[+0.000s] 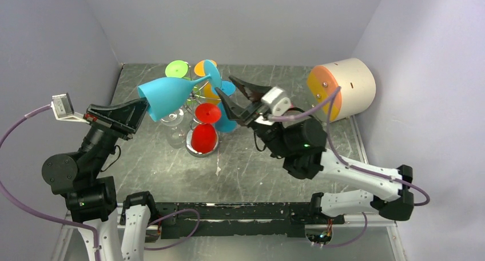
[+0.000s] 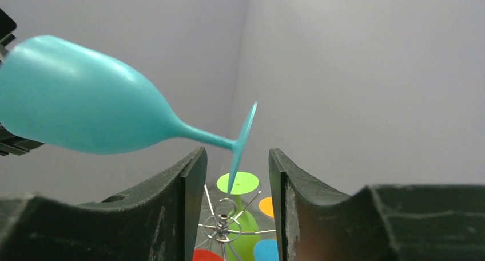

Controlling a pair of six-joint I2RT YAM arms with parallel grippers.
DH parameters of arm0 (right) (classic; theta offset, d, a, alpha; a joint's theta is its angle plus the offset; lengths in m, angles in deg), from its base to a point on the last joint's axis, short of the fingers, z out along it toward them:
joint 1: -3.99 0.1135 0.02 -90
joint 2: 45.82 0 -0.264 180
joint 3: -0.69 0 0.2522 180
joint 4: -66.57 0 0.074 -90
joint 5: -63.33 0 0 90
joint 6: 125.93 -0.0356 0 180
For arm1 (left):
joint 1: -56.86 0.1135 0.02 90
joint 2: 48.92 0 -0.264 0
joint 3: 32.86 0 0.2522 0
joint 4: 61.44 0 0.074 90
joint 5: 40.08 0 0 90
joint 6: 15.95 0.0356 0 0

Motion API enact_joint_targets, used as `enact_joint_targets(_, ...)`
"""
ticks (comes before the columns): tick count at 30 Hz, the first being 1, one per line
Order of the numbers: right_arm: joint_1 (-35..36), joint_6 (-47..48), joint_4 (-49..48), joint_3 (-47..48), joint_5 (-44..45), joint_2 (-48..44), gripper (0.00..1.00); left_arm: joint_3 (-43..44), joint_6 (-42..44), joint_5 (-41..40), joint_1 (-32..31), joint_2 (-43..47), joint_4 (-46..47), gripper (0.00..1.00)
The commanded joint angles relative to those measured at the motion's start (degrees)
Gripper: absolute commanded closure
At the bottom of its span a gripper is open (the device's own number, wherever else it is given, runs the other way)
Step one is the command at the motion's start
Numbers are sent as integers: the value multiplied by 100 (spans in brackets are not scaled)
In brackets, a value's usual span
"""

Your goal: Place the wine glass upside down on the wine glass rack

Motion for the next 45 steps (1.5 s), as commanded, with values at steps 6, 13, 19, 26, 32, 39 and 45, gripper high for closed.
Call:
enact_joint_targets(6, -6, 514, 211, -361, 184, -507, 45, 301, -276, 224, -35, 46, 372, 93)
enact_joint_targets(13, -6, 184, 121, -365, -174, -353, 44, 224, -370, 333, -41, -25, 660, 93)
enact_joint_targets(19, -7, 113, -339, -269, -44, -22, 55, 59, -486, 437, -88, 3, 785, 93)
enact_joint_targets(26, -7, 109, -720, -87, -121, 240, 66, 110, -370, 407, -127, 19, 566, 93)
enact_joint_targets(32, -2, 131, -1250, -414, 104, -16, 65, 149, -377, 393, -142, 16, 544, 93)
enact_joint_targets(39, -6, 313, -994, -250, 87, 40, 100, 34, -408, 388, -148, 59, 574, 93)
enact_joint_targets(45, -2, 952, -992, -35, 191, 88, 100, 242, 59, 107, -159, 78, -73, 70)
